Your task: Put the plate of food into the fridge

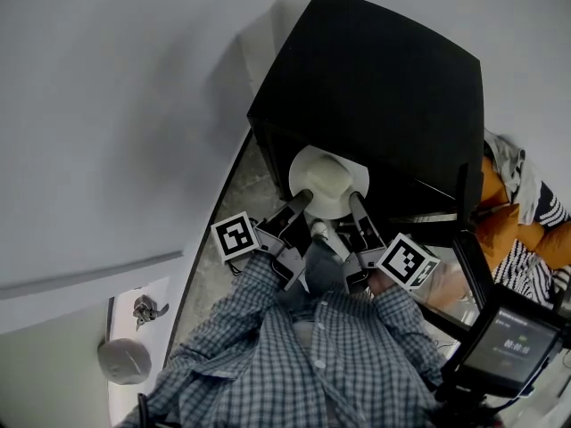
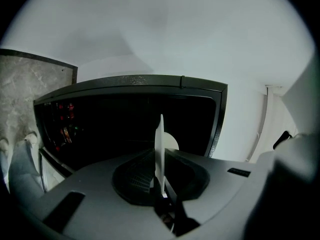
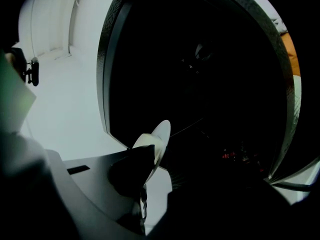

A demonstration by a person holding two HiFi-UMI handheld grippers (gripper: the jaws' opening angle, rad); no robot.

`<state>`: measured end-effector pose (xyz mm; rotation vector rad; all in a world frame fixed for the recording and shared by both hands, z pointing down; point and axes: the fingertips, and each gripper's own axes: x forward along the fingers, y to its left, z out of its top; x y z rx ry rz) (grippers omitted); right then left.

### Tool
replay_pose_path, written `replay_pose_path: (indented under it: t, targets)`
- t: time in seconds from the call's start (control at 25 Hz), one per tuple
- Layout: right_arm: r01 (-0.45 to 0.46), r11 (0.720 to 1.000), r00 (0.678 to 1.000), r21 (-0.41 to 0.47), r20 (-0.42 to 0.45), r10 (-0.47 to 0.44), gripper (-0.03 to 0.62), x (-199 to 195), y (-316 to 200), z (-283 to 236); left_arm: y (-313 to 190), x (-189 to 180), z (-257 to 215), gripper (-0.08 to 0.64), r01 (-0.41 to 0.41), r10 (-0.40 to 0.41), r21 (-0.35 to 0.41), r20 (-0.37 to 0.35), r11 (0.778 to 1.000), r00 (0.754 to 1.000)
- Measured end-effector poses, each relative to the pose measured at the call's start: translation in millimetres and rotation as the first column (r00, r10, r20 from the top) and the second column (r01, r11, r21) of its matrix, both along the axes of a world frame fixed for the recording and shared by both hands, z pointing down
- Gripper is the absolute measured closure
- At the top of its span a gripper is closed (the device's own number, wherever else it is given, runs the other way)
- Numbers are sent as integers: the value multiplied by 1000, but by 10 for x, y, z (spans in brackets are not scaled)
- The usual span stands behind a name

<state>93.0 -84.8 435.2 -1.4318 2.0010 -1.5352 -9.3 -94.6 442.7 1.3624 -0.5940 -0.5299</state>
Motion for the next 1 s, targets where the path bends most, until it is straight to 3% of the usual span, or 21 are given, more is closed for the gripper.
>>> replay_pose_path:
  t: [0.52,0.8,1.0]
  targets:
    - [-88,996,991,-9,-100,87,520,169,-86,172,-178,172,181,518,-28,27,10,23,1000,999]
    - [-182,983,971,-26,-162,176,520,240,-144,230,-247,224,229,518,-27,27,11,31,1000,999]
    - [-208,978,966,-16,-162,203,520,294,-213,216,-317,271,222,518,-19,19,18,27,1000,999]
